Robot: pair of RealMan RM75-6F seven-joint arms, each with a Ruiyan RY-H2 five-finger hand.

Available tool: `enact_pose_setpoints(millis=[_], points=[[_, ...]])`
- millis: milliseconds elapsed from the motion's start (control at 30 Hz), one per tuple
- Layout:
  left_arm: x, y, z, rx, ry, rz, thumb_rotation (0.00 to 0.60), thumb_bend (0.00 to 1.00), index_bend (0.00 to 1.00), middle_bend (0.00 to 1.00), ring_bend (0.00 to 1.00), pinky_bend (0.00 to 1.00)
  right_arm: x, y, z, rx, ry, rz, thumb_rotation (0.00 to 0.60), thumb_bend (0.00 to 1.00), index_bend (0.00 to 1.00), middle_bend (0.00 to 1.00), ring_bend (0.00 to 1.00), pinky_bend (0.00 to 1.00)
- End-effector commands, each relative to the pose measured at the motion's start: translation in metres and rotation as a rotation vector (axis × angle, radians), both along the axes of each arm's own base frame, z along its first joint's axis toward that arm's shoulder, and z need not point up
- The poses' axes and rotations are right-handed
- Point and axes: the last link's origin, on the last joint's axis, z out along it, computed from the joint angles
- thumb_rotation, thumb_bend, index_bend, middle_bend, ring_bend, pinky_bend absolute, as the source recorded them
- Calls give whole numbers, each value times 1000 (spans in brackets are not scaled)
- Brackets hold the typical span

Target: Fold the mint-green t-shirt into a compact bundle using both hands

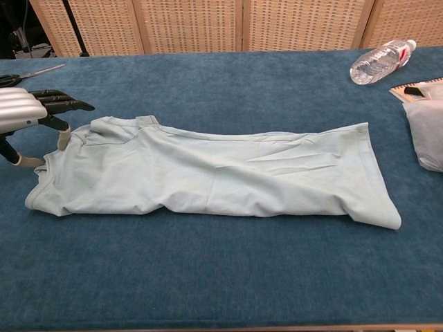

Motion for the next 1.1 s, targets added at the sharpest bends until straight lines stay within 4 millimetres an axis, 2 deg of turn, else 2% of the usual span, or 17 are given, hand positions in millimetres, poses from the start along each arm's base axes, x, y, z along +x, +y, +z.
enact_pose_setpoints(millis=[33,533,767,900,1100], points=[[0,0,1,2,6,-3,600,44,489,0,0,0,0,0,0,0,0,0,600,0,0,0,0,0],[0,-3,-8,-1,10,-4,600,71,489,0,0,0,0,0,-1,3,4,-2,600,0,0,0,0,0],[1,-3,-9,3,-8,0,600,194,495,0,0,0,0,0,0,3,3,-3,600,0,0,0,0,0],[2,-3,-8,8,-15,-2,600,264,534,0,0,0,0,0,0,3,2,-2,600,0,0,0,0,0],[3,-5,-11,9,-23,-2,600,298,568,0,0,0,0,1,0,5,3,-1,600,0,0,0,0,0]])
